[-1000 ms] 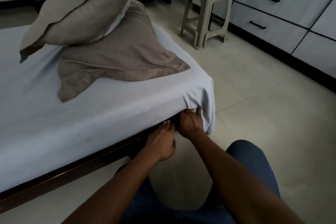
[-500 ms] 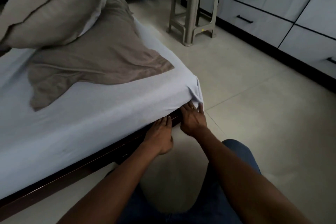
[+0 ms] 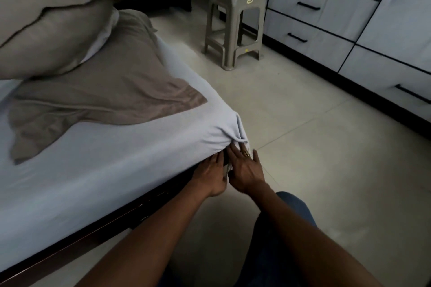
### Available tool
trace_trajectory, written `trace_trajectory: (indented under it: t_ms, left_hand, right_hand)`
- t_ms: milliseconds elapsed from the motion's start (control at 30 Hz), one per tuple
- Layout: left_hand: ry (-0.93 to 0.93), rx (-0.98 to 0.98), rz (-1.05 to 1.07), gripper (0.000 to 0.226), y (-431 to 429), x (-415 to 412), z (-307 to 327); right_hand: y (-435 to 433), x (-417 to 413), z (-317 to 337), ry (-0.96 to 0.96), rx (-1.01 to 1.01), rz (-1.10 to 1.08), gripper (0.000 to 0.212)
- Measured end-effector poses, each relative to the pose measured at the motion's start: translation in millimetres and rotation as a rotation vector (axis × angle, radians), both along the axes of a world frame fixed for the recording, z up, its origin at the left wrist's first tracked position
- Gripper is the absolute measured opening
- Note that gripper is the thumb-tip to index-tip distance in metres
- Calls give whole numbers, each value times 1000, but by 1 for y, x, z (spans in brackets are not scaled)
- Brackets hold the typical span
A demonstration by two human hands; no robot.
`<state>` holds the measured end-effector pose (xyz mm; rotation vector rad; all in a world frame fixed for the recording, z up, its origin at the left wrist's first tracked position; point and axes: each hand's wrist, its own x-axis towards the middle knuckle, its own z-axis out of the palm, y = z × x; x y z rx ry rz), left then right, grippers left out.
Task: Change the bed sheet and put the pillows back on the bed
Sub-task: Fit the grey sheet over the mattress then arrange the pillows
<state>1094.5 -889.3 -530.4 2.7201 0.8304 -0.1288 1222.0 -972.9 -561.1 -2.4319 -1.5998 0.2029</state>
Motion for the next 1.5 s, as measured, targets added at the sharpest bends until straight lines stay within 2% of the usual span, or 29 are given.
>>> trace_trajectory:
  t_ms: [100,133,233,300,367,433,500,567,633,700,733,800,867,933,1033,1100,1167,1233,1333,1500]
  left_hand:
    - [28,-54,-22,90,1,-3,7]
    - [23,-75,-27,86,0,-6,9]
    - [14,-78,-51,77,-6,-14,11]
    - [27,-37,-70,76,-13,-15,9]
    - [1,-60,-90,74,-15,-15,12]
    - [-148,-135,-134,65,-13,-16,23]
    - [-344,-154,-162,52,-8,-18,47]
    - [-577,-118,-134,37,3,-15,83]
    - [-789,-58,-42,33,24,-10,120]
    - [-877,69,89,32,55,-4,148]
    - [-817,145,160,32,76,-1,158]
    - [-526,233,255,42,116,6,166]
    - [-229,342,291,54,146,11,157]
    - [-62,485,293,66,163,15,140]
    - [-46,560,293,74,180,21,115]
    - [-56,566,282,72,192,27,105]
    - [-52,574,270,69,190,26,96]
    - [-70,583,261,64,183,20,89]
    - [-103,582,249,60,182,20,93]
    - [14,473,291,66,188,42,99]
  right_hand:
    - [43,29,11,44,-49,-33,67]
    - [51,34,12,71,-73,-16,64]
    - [47,36,12,149,-92,15,70]
    - [28,33,7,138,-24,26,76]
    - [11,34,0,224,65,56,80]
    - [2,42,4,329,171,31,68]
    - [4,58,21,302,277,-70,49]
    - [12,76,48,286,334,-190,38]
    - [25,86,79,285,410,-280,28]
    - [49,88,108,312,490,-325,25]
    - [64,86,123,321,516,-314,22]
    - [99,75,148,321,488,-199,23]
    - [138,58,160,353,352,-14,39]
    - [172,37,157,322,198,160,57]
    - [199,25,143,83,115,215,65]
    - [206,32,133,27,180,173,60]
    - [200,29,122,-44,232,162,64]
    - [194,19,116,1,230,171,71]
    - [193,19,122,108,211,158,62]
    - [200,32,130,213,106,108,61]
